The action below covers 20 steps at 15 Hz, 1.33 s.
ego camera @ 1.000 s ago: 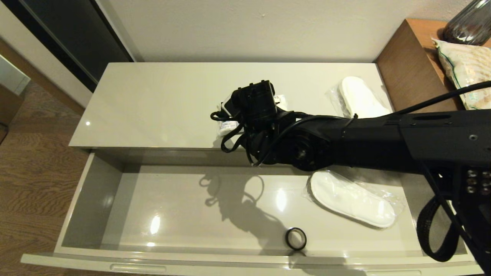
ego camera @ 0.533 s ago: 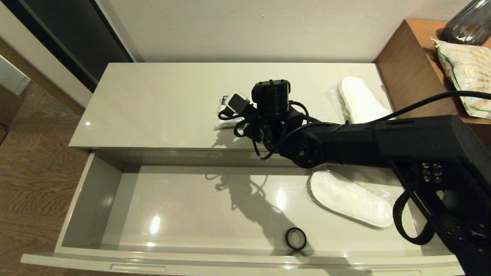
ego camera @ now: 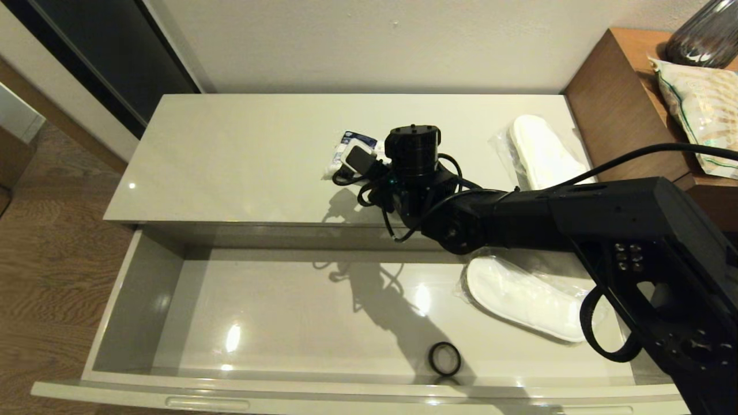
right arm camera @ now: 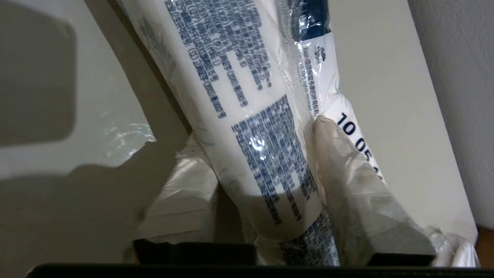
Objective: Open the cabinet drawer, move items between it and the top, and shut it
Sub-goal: Pick up the tissue on the table, then put the tissue in the drawer
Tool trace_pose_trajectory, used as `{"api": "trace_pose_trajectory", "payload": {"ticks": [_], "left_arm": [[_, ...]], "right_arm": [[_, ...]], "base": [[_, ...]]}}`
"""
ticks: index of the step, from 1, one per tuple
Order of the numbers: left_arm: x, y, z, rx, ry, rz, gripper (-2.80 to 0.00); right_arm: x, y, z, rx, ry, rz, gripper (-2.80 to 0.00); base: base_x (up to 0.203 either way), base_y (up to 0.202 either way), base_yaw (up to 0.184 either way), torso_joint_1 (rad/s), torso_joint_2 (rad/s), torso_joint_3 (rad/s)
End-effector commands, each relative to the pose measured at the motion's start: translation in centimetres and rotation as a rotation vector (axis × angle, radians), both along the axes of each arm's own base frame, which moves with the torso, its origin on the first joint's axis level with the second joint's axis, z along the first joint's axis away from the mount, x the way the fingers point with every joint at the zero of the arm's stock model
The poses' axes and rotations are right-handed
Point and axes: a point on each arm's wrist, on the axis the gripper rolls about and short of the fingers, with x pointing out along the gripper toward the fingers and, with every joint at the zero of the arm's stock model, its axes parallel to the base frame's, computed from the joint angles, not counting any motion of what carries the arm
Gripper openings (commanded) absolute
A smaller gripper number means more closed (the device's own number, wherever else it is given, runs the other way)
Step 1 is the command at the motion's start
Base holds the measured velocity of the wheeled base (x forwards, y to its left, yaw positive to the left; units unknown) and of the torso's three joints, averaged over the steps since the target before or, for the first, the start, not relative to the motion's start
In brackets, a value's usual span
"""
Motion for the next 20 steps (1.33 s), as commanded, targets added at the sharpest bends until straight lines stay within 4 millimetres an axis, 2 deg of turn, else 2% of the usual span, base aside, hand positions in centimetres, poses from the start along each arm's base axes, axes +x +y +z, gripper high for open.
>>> {"api": "trace_pose_trajectory", "payload": {"ticks": [1,6,9,12,14,17,20], "left_arm": [[0.0,0.0,0.0,0.000,0.002,0.000,-2.80],[0.0,0.0,0.0,0.001,0.002,0.000,-2.80],[0.0,0.0,0.0,0.000,0.001,0.000,-2.80],[0.0,0.0,0.0,0.001,0.000,0.000,-2.80],[0.0,0.0,0.0,0.001,0.002,0.000,-2.80],[0.0,0.0,0.0,0.001,0.002,0.000,-2.80],[0.0,0.0,0.0,0.000,0.001,0.000,-2.80]], "right_arm": [[-0.2,-0.2,0.6,0.002,-0.010,-0.019,-2.80],[-1.4,-1.2,3.3,0.024,-0.012,-0.062,-2.80],[-3.6,-3.0,6.2,0.070,0.080,-0.091,-2.80],[-8.0,-5.6,8.7,0.156,0.287,-0.136,-2.80],[-11.6,-6.4,9.7,0.218,0.413,-0.160,-2.80],[-16.6,-6.7,9.7,0.301,0.595,-0.226,-2.80],[-19.8,-8.1,8.6,0.378,0.753,-0.417,-2.80]], "base": [[0.000,0.000,0.000,0.000,0.00,0.000],[0.000,0.000,0.000,0.000,0.00,0.000],[0.000,0.000,0.000,0.000,0.00,0.000],[0.000,0.000,0.000,0.000,0.00,0.000],[0.000,0.000,0.000,0.000,0.00,0.000],[0.000,0.000,0.000,0.000,0.00,0.000],[0.000,0.000,0.000,0.000,0.00,0.000]]}}
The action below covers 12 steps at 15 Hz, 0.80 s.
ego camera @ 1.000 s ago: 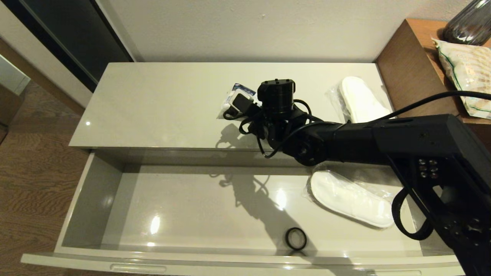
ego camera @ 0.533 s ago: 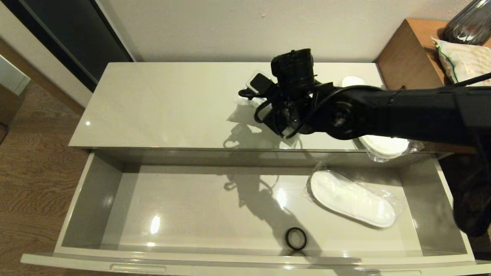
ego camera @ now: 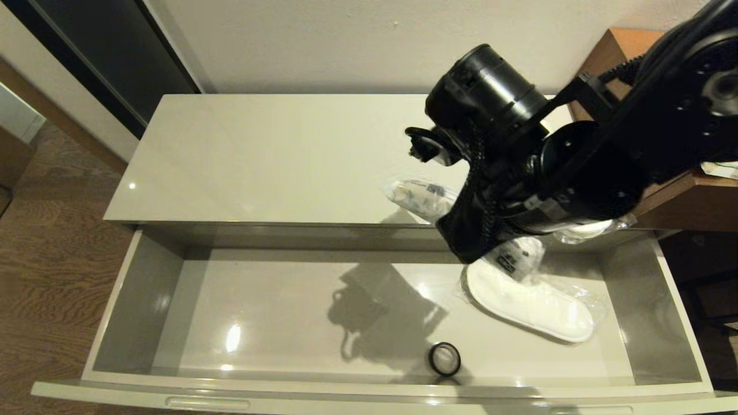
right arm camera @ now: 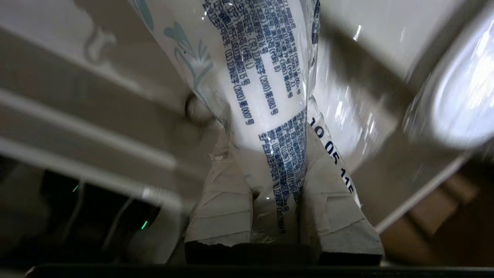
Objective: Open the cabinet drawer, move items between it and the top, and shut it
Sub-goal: Put the tissue in the drawer
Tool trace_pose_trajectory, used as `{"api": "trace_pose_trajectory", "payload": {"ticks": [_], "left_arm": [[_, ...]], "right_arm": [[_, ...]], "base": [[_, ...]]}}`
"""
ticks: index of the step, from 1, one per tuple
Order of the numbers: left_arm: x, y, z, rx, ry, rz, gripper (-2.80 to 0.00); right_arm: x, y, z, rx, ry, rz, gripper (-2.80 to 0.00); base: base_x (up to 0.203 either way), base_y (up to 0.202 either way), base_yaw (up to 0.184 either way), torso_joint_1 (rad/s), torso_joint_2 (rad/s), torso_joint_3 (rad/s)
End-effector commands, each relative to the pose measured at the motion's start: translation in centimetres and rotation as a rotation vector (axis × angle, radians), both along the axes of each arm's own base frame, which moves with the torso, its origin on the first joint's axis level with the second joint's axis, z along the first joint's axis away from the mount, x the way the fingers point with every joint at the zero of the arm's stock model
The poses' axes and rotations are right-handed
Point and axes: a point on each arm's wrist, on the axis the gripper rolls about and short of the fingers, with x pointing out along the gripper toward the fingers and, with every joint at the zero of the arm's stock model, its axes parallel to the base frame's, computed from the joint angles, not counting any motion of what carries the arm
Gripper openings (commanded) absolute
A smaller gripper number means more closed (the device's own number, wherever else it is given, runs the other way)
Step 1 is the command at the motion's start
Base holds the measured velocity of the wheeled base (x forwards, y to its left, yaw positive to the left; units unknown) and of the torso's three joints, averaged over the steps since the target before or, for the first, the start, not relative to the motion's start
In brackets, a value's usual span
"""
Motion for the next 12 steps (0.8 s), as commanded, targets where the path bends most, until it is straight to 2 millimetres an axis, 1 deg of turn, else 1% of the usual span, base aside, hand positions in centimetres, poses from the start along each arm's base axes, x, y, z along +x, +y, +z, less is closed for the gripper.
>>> {"api": "trace_pose_trajectory", "payload": {"ticks": [1,4,6,8,10,12], "left_arm": [[0.0,0.0,0.0,0.001,0.002,0.000,-2.80],[0.0,0.0,0.0,0.001,0.002,0.000,-2.80],[0.0,0.0,0.0,0.000,0.002,0.000,-2.80],[0.0,0.0,0.0,0.000,0.002,0.000,-2.80],[0.0,0.0,0.0,0.000,0.001,0.000,-2.80],[0.0,0.0,0.0,0.000,0.000,0.000,-2.80]], "right_arm": [[-2.6,-2.0,-0.7,0.033,0.148,-0.213,-2.80],[-3.9,-3.9,-2.8,0.021,0.333,-0.455,-2.80],[-4.4,-5.0,-4.2,-0.016,0.403,-0.524,-2.80],[-4.5,-6.1,-5.8,-0.030,0.444,-0.616,-2.80],[-3.5,-7.5,-7.7,-0.021,0.460,-0.731,-2.80],[-1.4,-8.7,-9.3,0.018,0.451,-0.827,-2.80]], "base": [[0.000,0.000,0.000,0.000,0.00,0.000],[0.000,0.000,0.000,0.000,0.00,0.000],[0.000,0.000,0.000,0.000,0.00,0.000],[0.000,0.000,0.000,0.000,0.00,0.000],[0.000,0.000,0.000,0.000,0.00,0.000],[0.000,0.000,0.000,0.000,0.00,0.000]]}}
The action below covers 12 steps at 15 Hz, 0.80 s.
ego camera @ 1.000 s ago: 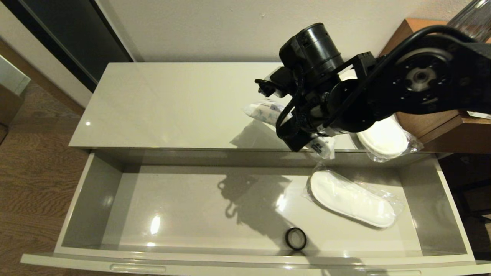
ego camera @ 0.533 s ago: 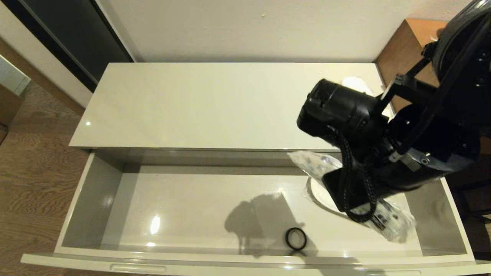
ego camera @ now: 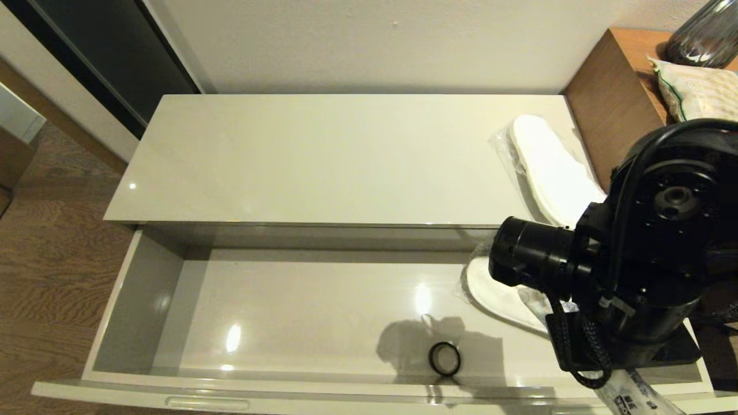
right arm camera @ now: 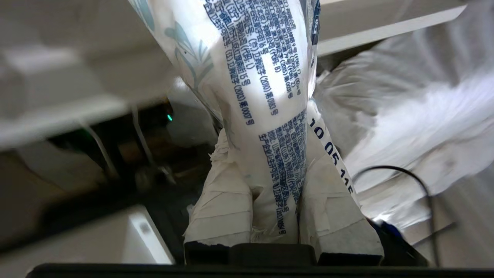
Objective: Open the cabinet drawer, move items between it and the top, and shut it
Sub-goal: Put the tissue in the drawer
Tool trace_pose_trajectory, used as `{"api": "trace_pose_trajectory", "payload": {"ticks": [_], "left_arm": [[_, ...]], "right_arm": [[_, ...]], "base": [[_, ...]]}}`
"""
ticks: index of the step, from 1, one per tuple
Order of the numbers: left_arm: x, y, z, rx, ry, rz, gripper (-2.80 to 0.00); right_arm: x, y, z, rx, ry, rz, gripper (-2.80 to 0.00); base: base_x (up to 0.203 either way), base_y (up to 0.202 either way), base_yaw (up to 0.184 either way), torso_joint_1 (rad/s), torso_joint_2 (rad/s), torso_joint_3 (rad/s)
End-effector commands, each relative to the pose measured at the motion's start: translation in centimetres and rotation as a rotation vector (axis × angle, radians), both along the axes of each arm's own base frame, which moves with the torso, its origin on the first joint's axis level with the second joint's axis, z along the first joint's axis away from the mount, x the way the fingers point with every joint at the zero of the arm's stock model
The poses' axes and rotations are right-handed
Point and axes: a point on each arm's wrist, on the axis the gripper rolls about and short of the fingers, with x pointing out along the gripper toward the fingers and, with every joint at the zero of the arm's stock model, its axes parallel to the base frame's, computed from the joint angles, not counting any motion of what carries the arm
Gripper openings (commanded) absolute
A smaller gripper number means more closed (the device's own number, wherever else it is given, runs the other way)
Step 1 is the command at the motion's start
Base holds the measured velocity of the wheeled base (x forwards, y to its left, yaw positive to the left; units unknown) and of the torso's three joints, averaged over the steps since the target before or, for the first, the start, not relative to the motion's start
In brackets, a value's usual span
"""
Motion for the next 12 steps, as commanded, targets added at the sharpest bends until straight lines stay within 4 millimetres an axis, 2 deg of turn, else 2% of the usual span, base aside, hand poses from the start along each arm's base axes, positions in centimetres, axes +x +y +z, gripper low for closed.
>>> {"api": "trace_pose_trajectory", "payload": {"ticks": [1,3,5,7,10,12], "left_arm": [[0.0,0.0,0.0,0.000,0.001,0.000,-2.80],[0.0,0.0,0.0,-0.001,0.002,0.000,-2.80],[0.0,0.0,0.0,0.000,0.001,0.000,-2.80],[0.0,0.0,0.0,-0.001,0.001,0.000,-2.80],[0.0,0.0,0.0,0.001,0.000,0.000,-2.80],[0.0,0.0,0.0,0.000,0.000,0.000,-2.80]], "right_arm": [[2.2,-1.8,-1.7,-0.018,0.012,-0.112,-2.80],[4.0,-3.5,-2.2,-0.020,0.010,-0.191,-2.80],[4.9,-4.6,-2.0,-0.014,-0.015,-0.202,-2.80],[5.5,-5.7,-2.5,-0.086,-0.056,-0.211,-2.80],[6.3,-5.9,-3.4,-0.082,-0.068,-0.216,-2.80],[7.0,-5.8,-5.0,-0.072,-0.082,-0.213,-2.80]], "base": [[0.000,0.000,0.000,0.000,0.00,0.000],[0.000,0.000,0.000,0.000,0.00,0.000],[0.000,0.000,0.000,0.000,0.00,0.000],[0.000,0.000,0.000,0.000,0.00,0.000],[0.000,0.000,0.000,0.000,0.00,0.000],[0.000,0.000,0.000,0.000,0.00,0.000]]}}
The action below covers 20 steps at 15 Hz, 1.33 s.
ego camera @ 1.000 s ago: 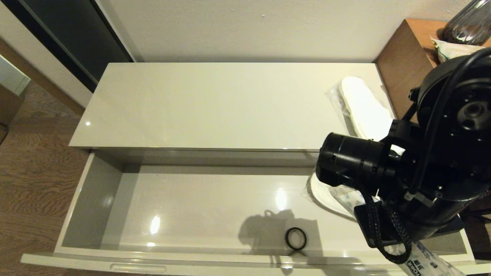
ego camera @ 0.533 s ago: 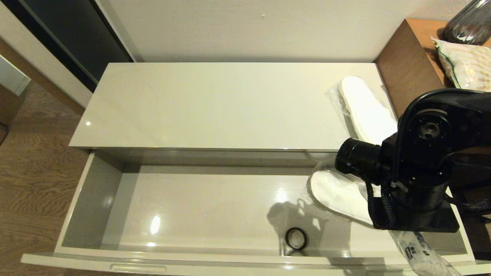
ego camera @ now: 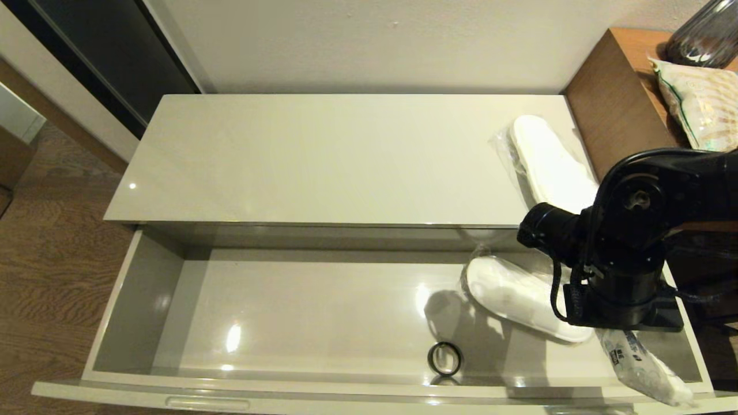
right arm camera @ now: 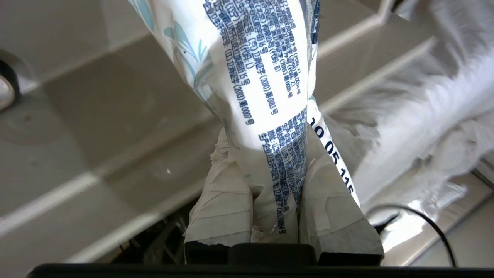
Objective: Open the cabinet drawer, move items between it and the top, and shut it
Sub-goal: Put the tissue in the drawer
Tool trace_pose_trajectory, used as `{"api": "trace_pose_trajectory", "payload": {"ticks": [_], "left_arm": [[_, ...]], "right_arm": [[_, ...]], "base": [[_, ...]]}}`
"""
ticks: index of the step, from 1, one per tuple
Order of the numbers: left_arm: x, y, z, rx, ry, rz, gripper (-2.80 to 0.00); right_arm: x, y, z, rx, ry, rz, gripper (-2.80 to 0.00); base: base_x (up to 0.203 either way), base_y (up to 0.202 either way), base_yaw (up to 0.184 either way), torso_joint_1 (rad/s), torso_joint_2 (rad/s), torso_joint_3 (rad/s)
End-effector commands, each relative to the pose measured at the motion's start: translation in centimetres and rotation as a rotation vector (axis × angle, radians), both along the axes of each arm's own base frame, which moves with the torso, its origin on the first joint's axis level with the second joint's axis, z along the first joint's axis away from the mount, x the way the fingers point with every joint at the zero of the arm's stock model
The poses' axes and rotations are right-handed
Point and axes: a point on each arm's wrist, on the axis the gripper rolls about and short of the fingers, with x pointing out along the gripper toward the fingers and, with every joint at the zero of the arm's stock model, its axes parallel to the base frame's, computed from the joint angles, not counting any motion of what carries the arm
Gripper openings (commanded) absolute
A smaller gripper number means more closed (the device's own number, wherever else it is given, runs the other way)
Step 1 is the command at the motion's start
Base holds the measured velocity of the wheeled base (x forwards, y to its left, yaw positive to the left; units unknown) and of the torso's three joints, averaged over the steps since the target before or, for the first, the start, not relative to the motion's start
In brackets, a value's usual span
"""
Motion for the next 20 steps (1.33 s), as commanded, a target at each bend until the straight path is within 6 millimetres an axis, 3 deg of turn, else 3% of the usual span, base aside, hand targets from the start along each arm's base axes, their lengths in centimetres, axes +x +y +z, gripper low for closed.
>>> {"api": "trace_pose_trajectory", "payload": {"ticks": [1,5,9,14,17,20], "left_arm": [[0.0,0.0,0.0,0.000,0.001,0.000,-2.80],[0.0,0.0,0.0,0.000,0.002,0.000,-2.80],[0.0,0.0,0.0,0.001,0.002,0.000,-2.80],[0.0,0.0,0.0,0.001,0.002,0.000,-2.80],[0.0,0.0,0.0,0.000,0.000,0.000,-2.80],[0.0,0.0,0.0,0.000,0.002,0.000,-2.80]], "right_arm": [[1.0,0.1,-1.9,0.001,-0.008,0.016,-2.80],[2.9,0.8,-3.1,-0.005,-0.083,0.091,-2.80],[3.4,1.1,-4.9,-0.051,-0.134,0.165,-2.80],[3.8,1.1,-10.6,-0.075,-0.170,0.204,-2.80],[6.2,1.2,-13.3,-0.111,-0.217,0.223,-2.80],[8.1,0.0,-14.5,-0.162,-0.252,0.229,-2.80]], "base": [[0.000,0.000,0.000,0.000,0.00,0.000],[0.000,0.000,0.000,0.000,0.00,0.000],[0.000,0.000,0.000,0.000,0.00,0.000],[0.000,0.000,0.000,0.000,0.00,0.000],[0.000,0.000,0.000,0.000,0.00,0.000],[0.000,0.000,0.000,0.000,0.00,0.000]]}}
